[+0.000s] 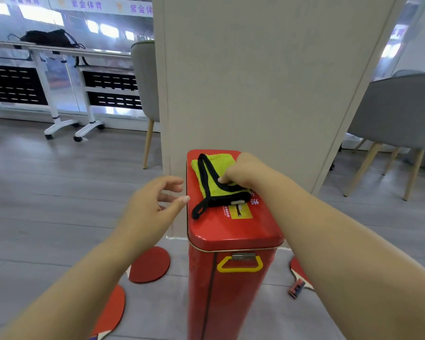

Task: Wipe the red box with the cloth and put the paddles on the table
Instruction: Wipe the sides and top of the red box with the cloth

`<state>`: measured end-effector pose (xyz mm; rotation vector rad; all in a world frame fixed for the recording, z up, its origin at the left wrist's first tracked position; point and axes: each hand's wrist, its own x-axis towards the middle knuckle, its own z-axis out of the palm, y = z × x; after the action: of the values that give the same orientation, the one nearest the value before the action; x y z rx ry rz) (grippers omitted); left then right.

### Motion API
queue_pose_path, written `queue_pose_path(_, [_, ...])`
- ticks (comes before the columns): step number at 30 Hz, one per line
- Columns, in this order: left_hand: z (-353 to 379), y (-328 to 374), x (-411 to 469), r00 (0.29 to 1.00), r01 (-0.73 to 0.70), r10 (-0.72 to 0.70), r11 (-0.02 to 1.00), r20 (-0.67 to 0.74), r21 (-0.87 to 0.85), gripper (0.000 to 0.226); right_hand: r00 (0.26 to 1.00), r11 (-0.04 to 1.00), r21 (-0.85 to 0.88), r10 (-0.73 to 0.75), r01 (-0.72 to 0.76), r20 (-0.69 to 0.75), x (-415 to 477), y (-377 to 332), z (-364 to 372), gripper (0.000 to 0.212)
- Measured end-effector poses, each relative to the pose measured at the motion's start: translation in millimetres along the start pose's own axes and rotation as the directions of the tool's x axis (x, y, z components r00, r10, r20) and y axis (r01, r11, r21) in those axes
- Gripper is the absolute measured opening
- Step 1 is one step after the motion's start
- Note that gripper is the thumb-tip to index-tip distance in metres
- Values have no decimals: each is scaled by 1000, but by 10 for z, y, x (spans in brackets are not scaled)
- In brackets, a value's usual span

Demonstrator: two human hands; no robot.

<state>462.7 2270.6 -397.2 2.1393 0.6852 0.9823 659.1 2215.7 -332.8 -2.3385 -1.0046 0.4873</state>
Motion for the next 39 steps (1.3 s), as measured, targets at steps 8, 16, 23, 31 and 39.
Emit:
queue_pose_path(8, [141, 42, -179, 999, -3, 1, 997, -37, -78, 29, 1000, 935, 353, 23, -15, -19, -367, 476, -148, 46])
queue_pose_path(16, [354, 8, -311, 996, -57, 55, 998, -72, -25, 23, 863, 739, 598, 43, 311, -503, -1199, 1230, -205, 41])
queue_pose_path(23, [467, -22, -371, 997, -3, -5, 995, -82, -104, 10, 701, 892, 190, -174, 409, -691, -1316, 1737, 369, 57])
queue_pose_path(31, [485, -80, -396, 993, -17, -1, 989, -121, -147, 15, 683, 773, 246, -306, 585, -663, -1224, 1680, 783, 47])
queue_pose_path(39, [473, -159, -420, 995, -31, 14, 986, -103, -167, 25, 391, 715, -67, -456, 696, -800, -1079, 1675, 1029, 47])
